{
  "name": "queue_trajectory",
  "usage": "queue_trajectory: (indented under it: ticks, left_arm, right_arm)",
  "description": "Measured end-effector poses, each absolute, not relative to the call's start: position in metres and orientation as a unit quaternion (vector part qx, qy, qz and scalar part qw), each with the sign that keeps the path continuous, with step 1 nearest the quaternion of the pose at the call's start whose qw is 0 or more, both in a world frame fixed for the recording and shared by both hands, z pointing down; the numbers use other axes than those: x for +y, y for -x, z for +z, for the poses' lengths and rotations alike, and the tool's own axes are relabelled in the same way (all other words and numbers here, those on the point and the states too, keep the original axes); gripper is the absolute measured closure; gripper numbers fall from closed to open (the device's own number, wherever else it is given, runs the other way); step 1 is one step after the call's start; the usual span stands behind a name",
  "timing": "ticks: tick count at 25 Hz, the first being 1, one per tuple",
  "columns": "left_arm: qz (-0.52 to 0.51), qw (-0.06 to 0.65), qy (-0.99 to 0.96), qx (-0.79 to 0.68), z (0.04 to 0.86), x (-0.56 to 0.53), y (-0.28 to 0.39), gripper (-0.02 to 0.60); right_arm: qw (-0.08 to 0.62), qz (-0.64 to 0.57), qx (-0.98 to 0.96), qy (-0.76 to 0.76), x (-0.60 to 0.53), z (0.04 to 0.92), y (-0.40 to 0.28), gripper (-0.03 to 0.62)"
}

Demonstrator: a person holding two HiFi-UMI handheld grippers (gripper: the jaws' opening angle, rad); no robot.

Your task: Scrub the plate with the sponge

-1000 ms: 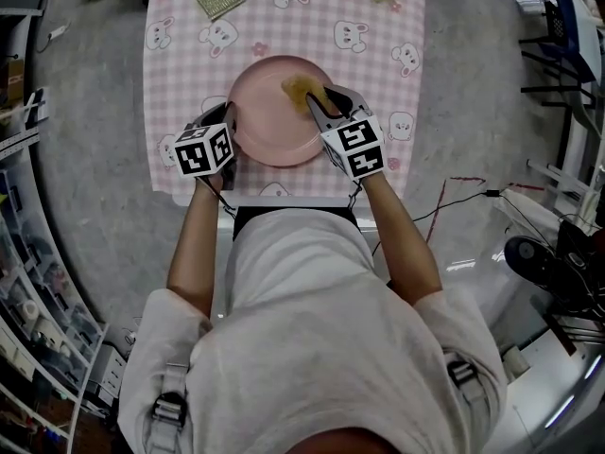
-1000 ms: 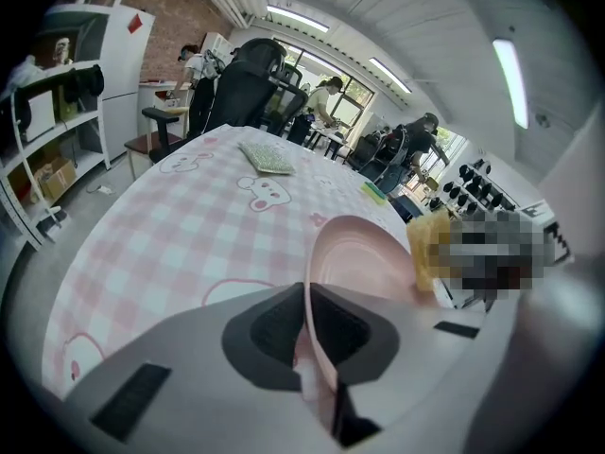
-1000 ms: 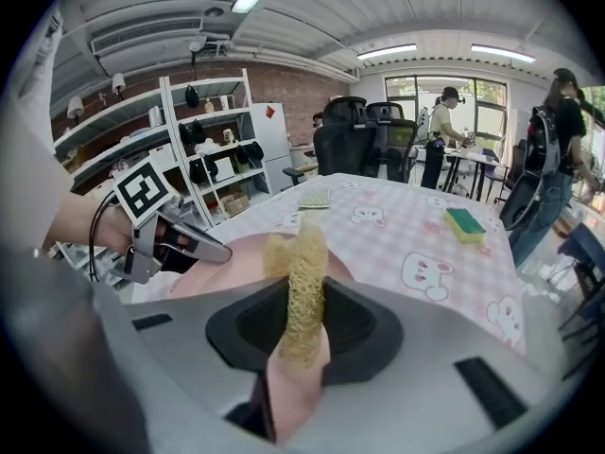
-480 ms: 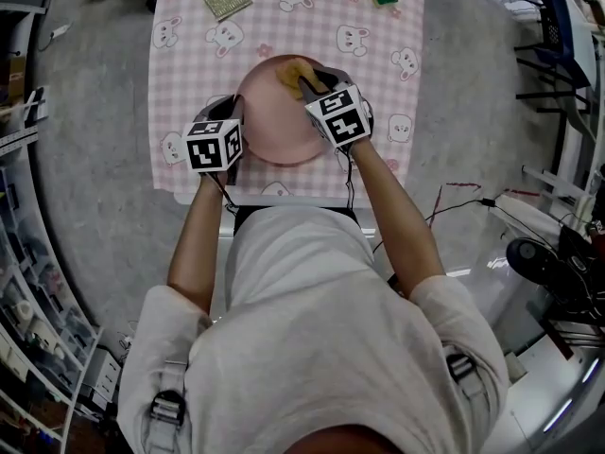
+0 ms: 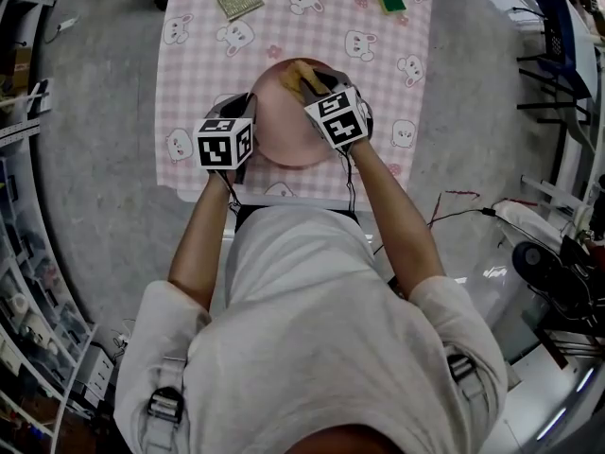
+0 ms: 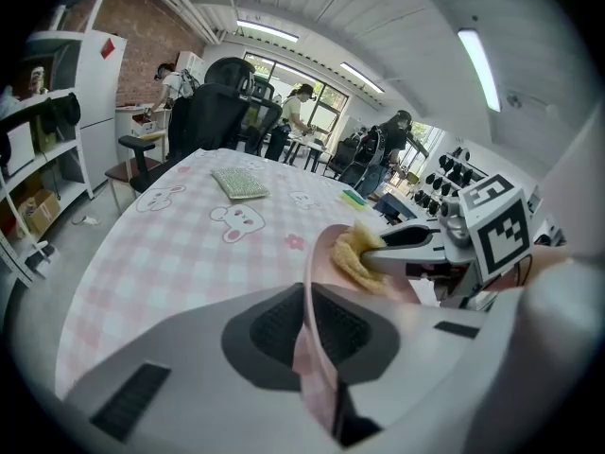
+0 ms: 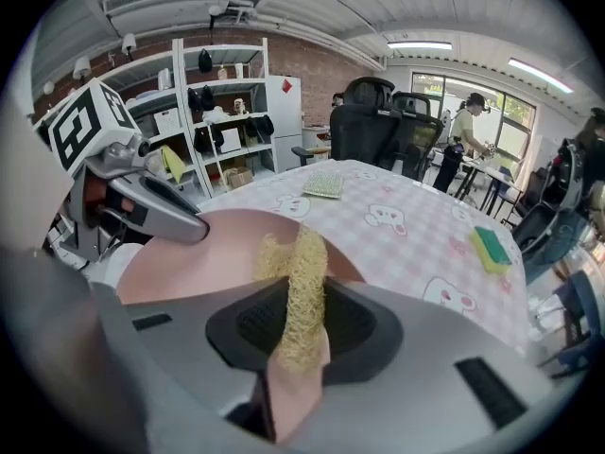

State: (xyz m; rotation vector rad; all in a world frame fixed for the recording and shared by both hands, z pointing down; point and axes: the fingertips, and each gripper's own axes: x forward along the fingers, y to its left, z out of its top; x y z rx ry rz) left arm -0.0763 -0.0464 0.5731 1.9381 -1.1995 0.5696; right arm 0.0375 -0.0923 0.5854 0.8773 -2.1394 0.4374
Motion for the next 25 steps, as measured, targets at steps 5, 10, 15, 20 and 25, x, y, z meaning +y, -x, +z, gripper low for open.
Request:
queue_trajectory:
  ticks: [5,10,15,20,25]
  left_arm:
    - [0.214,0.388,-0.761,-0.474,0.571,-0.051,0.077,0.550]
    - [0.214,0.390,-0.763,-0.469,0.569,-0.052,0.072,0.549]
    - [0.212,0.397,-0.758,-0.472,0.571,-0.050,0.077,0.549]
    - [0.212,0.398,-0.758,-0.471,0.572,-0.051,0.079,0.549]
    - [0.215,0.397,-0.757,-0.472,0.574,-0.057,0.077,0.549]
  right_arm:
    - [0.390,0.143,-0.854,-0.313,-0.085,0.580,-0.015,0.503]
    - [0.396,0.107,-0.871,-0.271,-0.069,0.576,0.002,0.503]
    - [0.406,0.088,-0.879,-0.235,-0.051,0.578,0.017,0.505]
    - [0.420,0.097,-0.882,-0.193,-0.028,0.581,0.019,0.505]
    - [0.433,0.092,-0.883,-0.152,-0.003,0.587,0.021,0.505]
